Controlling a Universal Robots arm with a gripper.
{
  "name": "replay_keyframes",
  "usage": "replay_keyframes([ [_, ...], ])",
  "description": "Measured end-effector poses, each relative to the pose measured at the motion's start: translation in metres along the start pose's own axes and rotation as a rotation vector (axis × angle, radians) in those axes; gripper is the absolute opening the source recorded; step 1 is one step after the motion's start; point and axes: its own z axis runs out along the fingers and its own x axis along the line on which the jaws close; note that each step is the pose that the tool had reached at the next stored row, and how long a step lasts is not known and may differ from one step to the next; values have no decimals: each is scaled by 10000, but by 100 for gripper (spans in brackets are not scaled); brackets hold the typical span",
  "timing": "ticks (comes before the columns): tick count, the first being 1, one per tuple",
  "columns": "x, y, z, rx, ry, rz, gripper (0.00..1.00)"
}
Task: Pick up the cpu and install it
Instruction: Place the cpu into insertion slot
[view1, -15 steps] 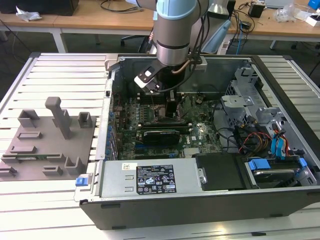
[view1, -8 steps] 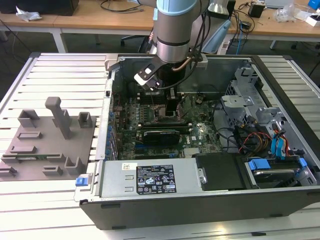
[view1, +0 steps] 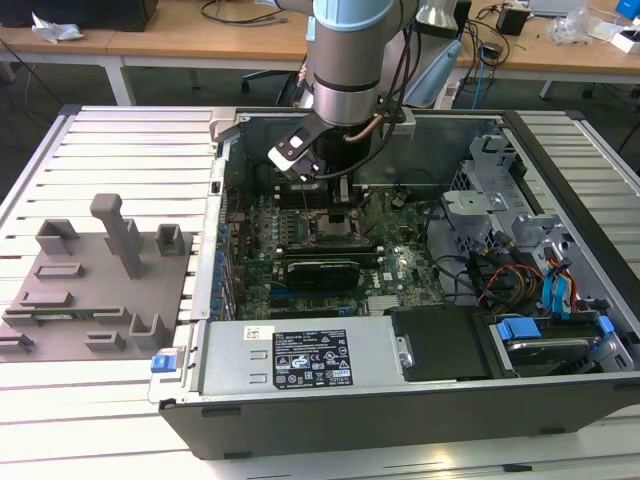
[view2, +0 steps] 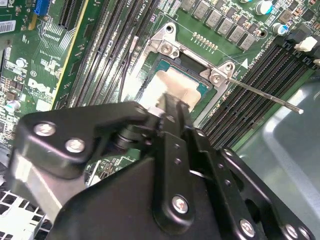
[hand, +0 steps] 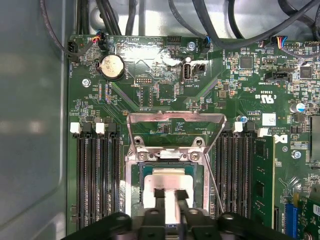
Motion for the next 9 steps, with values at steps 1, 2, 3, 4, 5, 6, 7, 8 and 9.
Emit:
replay_keyframes([
  [1, 0, 0, 0, 0, 0, 0, 17],
  [2, 0, 0, 0, 0, -1, 0, 11],
  [3, 0, 0, 0, 0, -2, 0, 11],
  [4, 0, 0, 0, 0, -1, 0, 11],
  [5, 0, 0, 0, 0, -2, 0, 11],
  [6, 0, 0, 0, 0, -2, 0, 11],
  [7, 0, 0, 0, 0, -2, 0, 11],
  [8, 0, 0, 0, 0, -3, -1, 11],
  [9, 0, 0, 0, 0, -3, 0, 11],
])
